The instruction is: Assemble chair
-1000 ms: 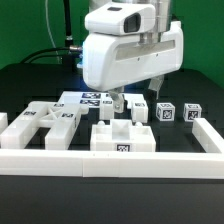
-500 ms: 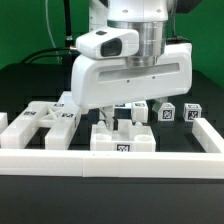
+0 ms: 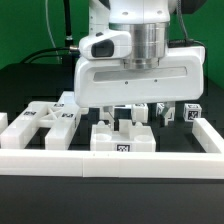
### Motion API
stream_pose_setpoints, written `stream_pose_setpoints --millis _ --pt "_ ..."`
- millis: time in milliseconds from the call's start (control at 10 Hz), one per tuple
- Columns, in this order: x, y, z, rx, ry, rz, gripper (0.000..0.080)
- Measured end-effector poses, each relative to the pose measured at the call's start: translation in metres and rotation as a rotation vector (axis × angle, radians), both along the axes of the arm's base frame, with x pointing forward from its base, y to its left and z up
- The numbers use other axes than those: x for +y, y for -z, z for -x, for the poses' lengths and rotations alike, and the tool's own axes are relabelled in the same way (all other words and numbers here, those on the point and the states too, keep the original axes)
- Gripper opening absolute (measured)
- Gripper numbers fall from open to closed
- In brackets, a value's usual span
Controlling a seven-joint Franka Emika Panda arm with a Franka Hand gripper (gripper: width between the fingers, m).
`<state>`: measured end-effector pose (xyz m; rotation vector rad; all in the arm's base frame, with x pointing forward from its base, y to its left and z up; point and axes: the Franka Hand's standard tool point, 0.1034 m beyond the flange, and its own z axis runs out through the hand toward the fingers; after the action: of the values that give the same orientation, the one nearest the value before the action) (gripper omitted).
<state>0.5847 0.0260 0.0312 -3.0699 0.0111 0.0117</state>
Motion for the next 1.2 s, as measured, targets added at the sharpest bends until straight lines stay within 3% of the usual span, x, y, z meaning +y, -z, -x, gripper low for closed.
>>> stream_pose_setpoints --millis 400,700,900,1000,1200 --pt "0.008 0.019 0.0 -0.004 0.014 -0.008 0.0649" --pt "0.018 0.024 0.001 -0.014 -0.023 -0.008 0.0649" --pt "0.017 0.024 0.001 -0.014 -0.021 -0.008 0.0397" --pt "0.017 0.024 0.001 -0.014 -0.022 -0.008 0.0397" --pt "0.017 0.024 0.001 -0.014 -0.022 -0.008 0.0081"
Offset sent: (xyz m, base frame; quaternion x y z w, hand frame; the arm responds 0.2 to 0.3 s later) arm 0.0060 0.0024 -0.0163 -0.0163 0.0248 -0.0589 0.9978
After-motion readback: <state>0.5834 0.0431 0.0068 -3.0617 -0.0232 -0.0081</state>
